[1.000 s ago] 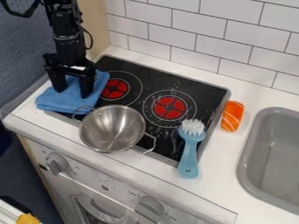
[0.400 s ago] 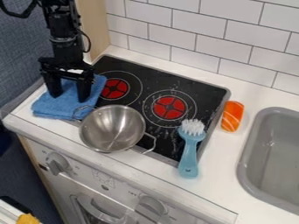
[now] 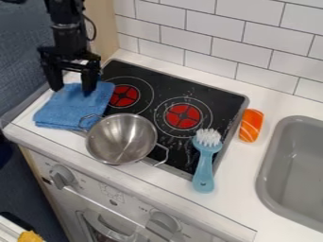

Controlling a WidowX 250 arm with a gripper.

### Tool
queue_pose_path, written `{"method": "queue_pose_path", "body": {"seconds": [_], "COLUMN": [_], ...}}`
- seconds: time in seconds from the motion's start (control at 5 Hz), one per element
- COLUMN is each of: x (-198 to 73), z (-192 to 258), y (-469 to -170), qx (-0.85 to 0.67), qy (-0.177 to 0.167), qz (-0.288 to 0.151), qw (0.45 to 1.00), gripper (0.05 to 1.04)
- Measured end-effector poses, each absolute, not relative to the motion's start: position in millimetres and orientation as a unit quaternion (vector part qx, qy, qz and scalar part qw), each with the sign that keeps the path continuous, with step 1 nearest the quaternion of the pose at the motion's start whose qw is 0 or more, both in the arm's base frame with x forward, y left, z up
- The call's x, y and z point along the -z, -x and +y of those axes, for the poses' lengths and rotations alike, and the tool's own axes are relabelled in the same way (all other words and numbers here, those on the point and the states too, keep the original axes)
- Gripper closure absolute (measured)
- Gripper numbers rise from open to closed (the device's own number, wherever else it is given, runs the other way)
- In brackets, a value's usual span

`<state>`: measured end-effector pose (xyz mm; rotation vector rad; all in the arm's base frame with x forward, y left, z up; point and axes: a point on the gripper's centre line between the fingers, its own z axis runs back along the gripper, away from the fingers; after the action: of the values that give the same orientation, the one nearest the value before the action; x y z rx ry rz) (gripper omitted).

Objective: Moved the blue cloth to the left burner besides the silver pot

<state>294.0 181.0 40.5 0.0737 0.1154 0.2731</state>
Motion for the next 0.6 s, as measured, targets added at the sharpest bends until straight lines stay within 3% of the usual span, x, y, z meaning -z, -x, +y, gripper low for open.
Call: {"method": "queue_pose_path", "body": {"seconds": [0.4, 0.6], "x": [-59.4, -71.4], "z": [163.3, 139.5], "y": [-309.8, -332.5], "qx": [-0.123, -0.109], "qy": [-0.05, -0.035], "qz": [0.045, 0.023], "qw": [0.99, 0.993], "gripper": [0.084, 0.084]}}
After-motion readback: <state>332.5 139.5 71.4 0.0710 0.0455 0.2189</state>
